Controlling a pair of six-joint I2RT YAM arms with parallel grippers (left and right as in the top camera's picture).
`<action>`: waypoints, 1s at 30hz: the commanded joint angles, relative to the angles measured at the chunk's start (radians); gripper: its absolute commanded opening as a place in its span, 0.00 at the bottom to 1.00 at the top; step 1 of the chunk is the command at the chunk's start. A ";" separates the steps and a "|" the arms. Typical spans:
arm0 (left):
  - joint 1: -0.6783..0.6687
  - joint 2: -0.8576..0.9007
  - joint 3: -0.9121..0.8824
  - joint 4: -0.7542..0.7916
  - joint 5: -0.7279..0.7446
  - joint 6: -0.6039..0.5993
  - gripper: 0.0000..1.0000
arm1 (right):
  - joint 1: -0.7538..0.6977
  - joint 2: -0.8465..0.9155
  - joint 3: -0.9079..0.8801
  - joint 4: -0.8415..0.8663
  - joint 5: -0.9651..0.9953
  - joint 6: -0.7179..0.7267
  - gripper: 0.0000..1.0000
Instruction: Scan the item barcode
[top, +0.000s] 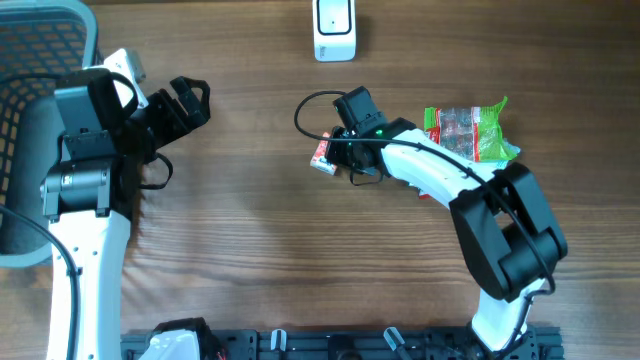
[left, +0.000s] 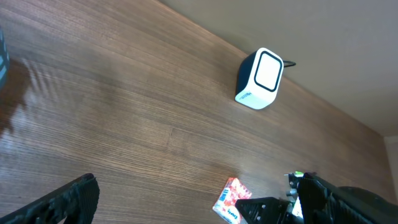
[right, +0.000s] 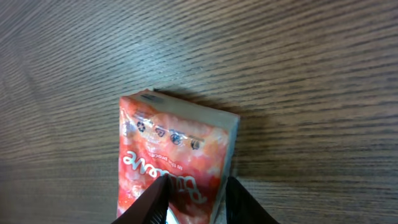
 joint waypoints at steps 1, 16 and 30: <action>0.005 0.003 0.000 0.003 0.015 0.020 1.00 | 0.000 0.038 0.002 0.003 -0.020 0.030 0.31; 0.005 0.003 0.000 0.003 0.015 0.020 1.00 | -0.020 0.006 0.007 0.019 -0.108 -0.047 0.28; 0.005 0.003 0.000 0.003 0.015 0.020 1.00 | -0.023 -0.082 -0.049 0.005 -0.107 -0.025 0.35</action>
